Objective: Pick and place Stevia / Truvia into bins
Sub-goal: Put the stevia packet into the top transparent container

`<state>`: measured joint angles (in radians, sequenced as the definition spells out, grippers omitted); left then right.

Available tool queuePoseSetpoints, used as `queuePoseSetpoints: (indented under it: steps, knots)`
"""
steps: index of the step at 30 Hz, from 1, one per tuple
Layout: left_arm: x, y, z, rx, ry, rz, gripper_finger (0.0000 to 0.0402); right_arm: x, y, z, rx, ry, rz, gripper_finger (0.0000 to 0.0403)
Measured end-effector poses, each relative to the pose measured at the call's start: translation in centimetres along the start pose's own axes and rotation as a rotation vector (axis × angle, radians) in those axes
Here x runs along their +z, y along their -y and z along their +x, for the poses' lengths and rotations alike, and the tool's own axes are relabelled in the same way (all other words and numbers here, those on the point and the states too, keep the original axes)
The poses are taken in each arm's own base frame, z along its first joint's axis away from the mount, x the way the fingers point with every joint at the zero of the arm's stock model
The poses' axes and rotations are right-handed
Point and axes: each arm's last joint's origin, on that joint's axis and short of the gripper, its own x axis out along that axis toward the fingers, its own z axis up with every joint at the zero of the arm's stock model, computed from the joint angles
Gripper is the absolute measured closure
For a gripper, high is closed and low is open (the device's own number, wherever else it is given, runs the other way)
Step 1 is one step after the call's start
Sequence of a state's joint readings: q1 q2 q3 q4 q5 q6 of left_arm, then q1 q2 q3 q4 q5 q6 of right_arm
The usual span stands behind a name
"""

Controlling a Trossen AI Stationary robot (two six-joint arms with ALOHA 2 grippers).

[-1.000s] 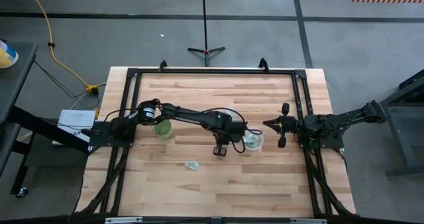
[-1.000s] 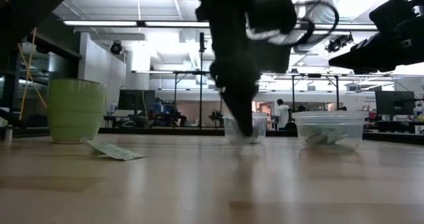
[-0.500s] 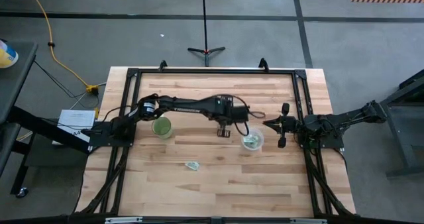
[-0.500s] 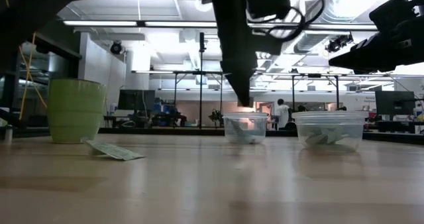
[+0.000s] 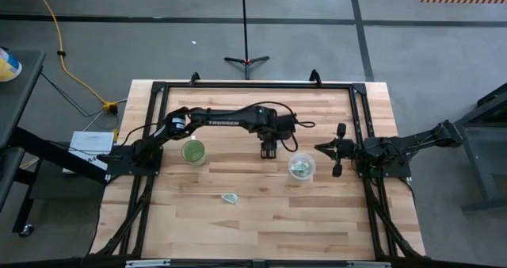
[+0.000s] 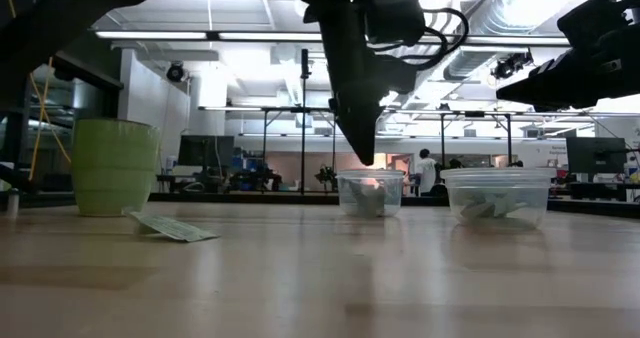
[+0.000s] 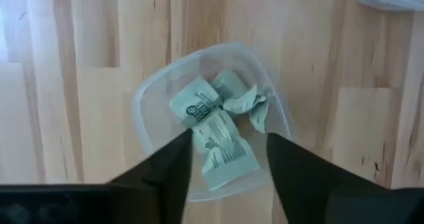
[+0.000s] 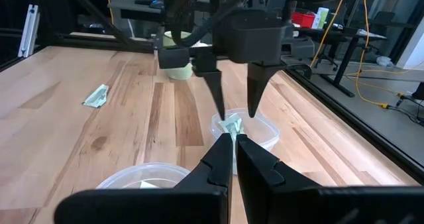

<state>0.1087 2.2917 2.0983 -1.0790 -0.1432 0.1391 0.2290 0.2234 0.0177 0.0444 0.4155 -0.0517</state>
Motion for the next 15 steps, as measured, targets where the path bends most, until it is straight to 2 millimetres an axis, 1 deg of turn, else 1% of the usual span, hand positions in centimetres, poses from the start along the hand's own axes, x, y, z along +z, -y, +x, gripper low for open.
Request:
queuePoseSetpoints:
  steps: [3, 6, 8, 11, 13, 15]
  knots:
    - [-0.5, 1.0, -0.5, -0.011, -0.053, 0.041, 0.0141, 0.0, 0.0, 0.0, 0.0, 0.0, 0.0, 0.0391]
    - [-1.5, 3.2, -1.6, -0.048, -0.16, 0.081, 0.0125, 0.0, 0.0, 0.0, 0.0, 0.0, 0.0, 0.0391]
    - [-2.2, 5.1, -2.3, -0.067, -0.24, 0.081, 0.0125, 0.0, 0.0, 0.0, -0.001, 0.0, 0.0, 0.0391]
    - [-3.0, 8.1, -3.1, -0.059, -0.314, 0.078, 0.0135, 0.0, 0.0, 0.0, -0.001, 0.0, 0.0, 0.0391]
    - [-3.3, 10.2, -3.6, -0.062, -0.33, 0.065, 0.0146, 0.0, 0.0, 0.0, -0.001, 0.0, 0.0, 0.0391]
    - [-3.3, 12.4, -3.9, -0.105, -0.304, 0.055, 0.0155, 0.0, 0.0, 0.0, -0.001, 0.0, 0.0, 0.0391]
